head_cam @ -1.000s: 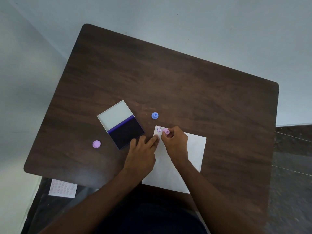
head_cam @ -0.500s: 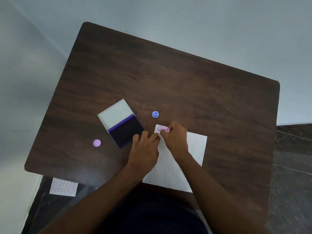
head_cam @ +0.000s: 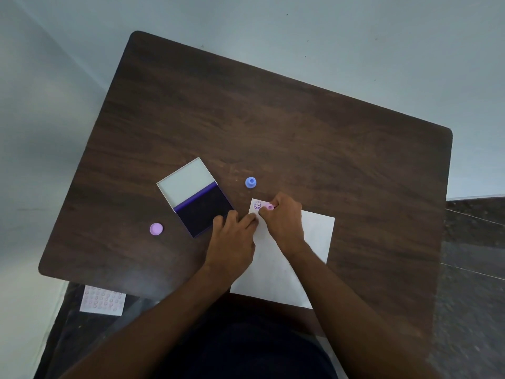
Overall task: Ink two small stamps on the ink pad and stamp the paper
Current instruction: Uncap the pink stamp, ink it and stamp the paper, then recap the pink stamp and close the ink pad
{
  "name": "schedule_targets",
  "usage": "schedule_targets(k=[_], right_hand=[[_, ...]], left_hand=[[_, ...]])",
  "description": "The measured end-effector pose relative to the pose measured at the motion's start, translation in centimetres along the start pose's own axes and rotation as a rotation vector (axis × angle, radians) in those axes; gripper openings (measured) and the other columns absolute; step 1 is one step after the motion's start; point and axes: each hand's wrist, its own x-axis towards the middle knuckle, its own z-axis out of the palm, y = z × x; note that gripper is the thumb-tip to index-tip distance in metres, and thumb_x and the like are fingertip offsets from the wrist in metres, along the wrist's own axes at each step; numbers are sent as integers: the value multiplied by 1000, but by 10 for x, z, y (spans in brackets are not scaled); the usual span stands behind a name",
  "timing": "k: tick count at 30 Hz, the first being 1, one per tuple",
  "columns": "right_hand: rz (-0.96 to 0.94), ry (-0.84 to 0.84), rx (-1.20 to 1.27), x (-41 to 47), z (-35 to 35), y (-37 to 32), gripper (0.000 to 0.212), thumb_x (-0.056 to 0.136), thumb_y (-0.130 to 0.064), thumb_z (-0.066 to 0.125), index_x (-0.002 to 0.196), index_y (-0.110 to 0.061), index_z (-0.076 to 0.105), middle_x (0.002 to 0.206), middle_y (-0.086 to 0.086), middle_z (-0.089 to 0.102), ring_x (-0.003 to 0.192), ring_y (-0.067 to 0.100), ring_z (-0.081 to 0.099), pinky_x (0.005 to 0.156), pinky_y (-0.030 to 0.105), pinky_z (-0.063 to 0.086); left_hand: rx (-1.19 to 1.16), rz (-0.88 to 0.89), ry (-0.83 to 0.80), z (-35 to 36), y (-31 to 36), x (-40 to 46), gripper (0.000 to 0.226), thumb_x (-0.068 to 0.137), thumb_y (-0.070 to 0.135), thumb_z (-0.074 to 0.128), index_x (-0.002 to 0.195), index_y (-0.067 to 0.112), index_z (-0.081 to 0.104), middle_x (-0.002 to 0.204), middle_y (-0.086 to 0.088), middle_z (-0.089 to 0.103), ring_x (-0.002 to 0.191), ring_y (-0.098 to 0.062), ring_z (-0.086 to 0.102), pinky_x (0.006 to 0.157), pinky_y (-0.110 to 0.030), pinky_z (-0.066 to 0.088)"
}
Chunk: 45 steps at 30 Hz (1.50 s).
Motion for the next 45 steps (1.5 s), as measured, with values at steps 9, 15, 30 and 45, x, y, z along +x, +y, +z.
schedule_targets(k=[9,15,30,45], right_hand=[[4,-21,-20,-2,-6,-7,27,77,-29,76,77,-16,53,75,-2,56,62,11,50,56,19,34],[118,105,357,-3,-37,6,18,66,-24,77,60,-12,65,59,1,67,54,16,62,54,30,51],[206,-78,767,-31,-36,7,9,74,-19,79,71,-11,77,69,13,73,54,22,63,59,31,59],[151,-473,894,-66,-2,-40,16,86,-12,66,98,-5,73,88,17,74,78,31,71,69,33,60]], left_hand=[[-17,3,-20,0,1,-2,47,82,43,68,124,25,60,121,0,67,102,-24,59,90,-39,45],[-20,11,-50,-3,1,2,42,88,40,60,126,25,55,126,1,62,109,-22,52,93,-39,39],[-226,10,28,-12,1,12,32,78,28,78,102,8,72,98,-10,74,84,-25,67,77,-36,52],[-700,-767,407,-11,-93,-77,15,90,26,65,105,27,62,101,8,58,92,-8,57,85,-27,50]])
